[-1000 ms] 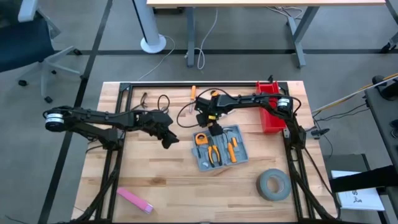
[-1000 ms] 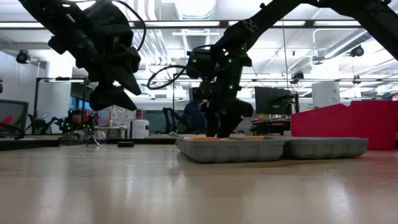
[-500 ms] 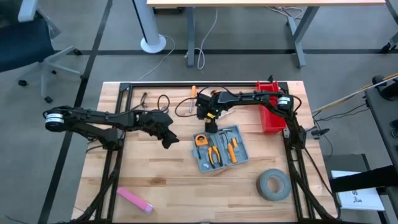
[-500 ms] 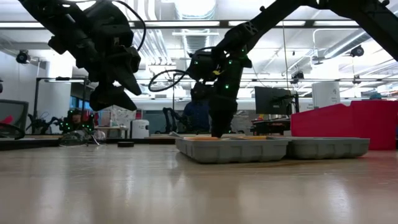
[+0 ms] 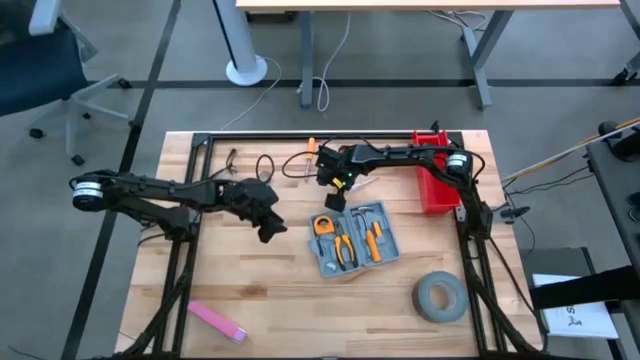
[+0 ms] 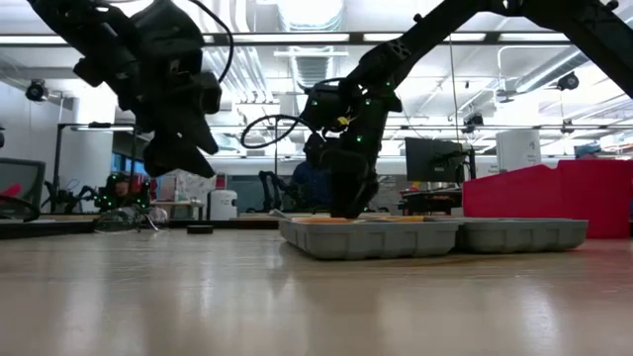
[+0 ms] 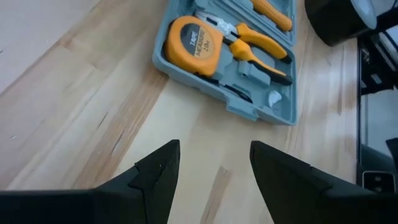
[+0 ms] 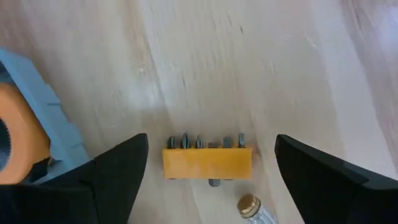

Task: Prefit tool cases
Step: Put the yellow screwdriver bit set into the gray pre-fit tool case

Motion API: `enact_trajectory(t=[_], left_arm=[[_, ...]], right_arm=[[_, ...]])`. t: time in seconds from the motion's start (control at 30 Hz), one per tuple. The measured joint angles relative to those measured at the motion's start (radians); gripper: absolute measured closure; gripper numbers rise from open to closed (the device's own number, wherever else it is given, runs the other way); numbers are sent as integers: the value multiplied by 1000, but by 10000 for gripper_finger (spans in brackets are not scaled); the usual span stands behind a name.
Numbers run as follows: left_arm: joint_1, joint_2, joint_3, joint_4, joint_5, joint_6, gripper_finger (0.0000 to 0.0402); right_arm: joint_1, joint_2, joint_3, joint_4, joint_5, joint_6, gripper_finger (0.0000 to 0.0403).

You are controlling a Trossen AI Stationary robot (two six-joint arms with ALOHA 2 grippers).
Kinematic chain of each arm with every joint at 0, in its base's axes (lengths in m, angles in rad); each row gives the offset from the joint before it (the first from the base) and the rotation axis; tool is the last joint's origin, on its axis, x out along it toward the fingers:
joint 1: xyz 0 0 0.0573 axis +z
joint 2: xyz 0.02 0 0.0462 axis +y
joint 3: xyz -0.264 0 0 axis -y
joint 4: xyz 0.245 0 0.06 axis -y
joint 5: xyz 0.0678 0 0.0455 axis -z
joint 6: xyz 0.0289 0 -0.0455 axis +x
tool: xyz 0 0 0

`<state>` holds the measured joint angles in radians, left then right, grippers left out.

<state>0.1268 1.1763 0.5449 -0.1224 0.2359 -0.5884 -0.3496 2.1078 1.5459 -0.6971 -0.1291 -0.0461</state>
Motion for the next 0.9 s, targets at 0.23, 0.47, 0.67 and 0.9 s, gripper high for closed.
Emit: enact_trajectory(t=[0.23, 0.47, 0.67, 0.9], left_arm=[[-3, 0, -15, -3, -3, 0, 198], [-19, 0, -68, 53, -18, -64, 198], [-21, 0, -99, 99, -41, -105, 198], [-21, 0, -99, 111, -43, -104, 198]], right_arm=[[19, -25, -2, -6, 44, -163, 70], [23, -29, -13, -51, 77, -173, 68], [29, -29, -22, -50, 77, -129, 68], [39, -29, -22, -41, 77, -129, 69]])
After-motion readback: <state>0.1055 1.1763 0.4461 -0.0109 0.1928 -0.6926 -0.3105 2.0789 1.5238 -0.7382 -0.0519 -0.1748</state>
